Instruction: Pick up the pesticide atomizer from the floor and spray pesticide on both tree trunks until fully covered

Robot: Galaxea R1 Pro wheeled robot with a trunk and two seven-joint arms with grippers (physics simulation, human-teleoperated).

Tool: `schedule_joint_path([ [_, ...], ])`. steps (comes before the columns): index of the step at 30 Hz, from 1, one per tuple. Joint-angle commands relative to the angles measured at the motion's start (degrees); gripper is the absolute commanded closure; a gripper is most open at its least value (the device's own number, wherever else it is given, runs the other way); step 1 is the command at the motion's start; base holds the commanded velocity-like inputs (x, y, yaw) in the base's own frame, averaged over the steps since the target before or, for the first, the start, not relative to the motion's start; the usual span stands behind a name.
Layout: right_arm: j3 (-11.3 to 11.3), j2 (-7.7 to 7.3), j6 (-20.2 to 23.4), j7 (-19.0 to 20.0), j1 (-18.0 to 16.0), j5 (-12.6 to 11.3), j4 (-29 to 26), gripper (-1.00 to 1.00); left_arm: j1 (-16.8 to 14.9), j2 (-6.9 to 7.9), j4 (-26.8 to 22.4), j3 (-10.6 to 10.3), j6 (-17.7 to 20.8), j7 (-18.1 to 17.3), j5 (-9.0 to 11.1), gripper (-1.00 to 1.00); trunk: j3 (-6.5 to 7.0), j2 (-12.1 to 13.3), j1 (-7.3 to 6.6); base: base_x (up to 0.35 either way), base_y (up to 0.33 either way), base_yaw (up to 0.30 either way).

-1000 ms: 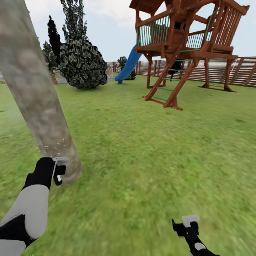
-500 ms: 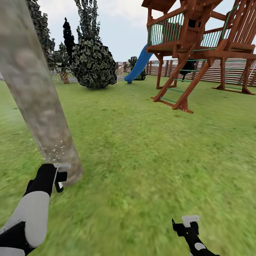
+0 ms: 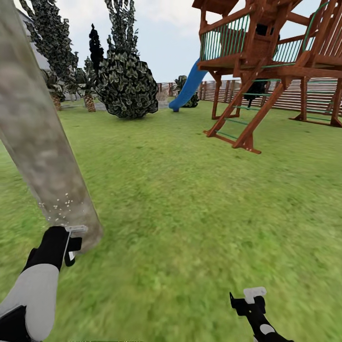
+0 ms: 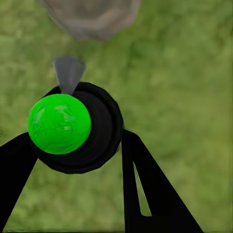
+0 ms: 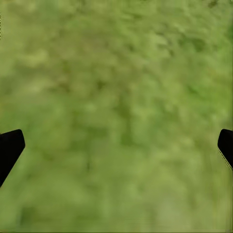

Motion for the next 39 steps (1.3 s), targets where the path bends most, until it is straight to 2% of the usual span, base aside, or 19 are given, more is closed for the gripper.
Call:
schedule_joint_path([
  [1, -0.3, 0.0, -0.2, -0.2, 0.0, 0.6, 0.1, -1.0, -0.1, -0.07, -0.1, 0.1, 0.1, -0.5, -0.6, 1.0, -0.05, 0.0, -0.01, 0.009, -0.272, 0.268],
  [14, -0.3, 0.0, -0.2, -0.2, 0.0, 0.6, 0.1, -1.0, -0.1, -0.76, -0.2, 0.0, 0.2, -0.3, -0.4, 1.0, -0.05, 0.0, -0.01, 0.064, -0.268, 0.275],
  [22, -0.3, 0.0, -0.2, -0.2, 0.0, 0.6, 0.1, -1.0, -0.1, -0.72, -0.2, 0.0, 0.2, -0.2, -0.4, 1.0, -0.05, 0.0, -0.01, 0.203, -0.226, 0.057],
  [33, -0.3, 0.0, -0.2, -0.2, 0.0, 0.6, 0.1, -1.0, -0.1, -0.72, -0.3, 0.0, 0.2, -0.2, -0.4, 1.0, -0.05, 0.0, -0.01, 0.114, -0.262, 0.264],
  [39, -0.3, 0.0, -0.2, -0.2, 0.0, 0.6, 0.1, -1.0, -0.1, -0.81, -0.1, 0.2, 0.1, -0.3, -0.2, 1.0, -0.05, 0.0, -0.01, 0.137, -0.266, 0.051],
])
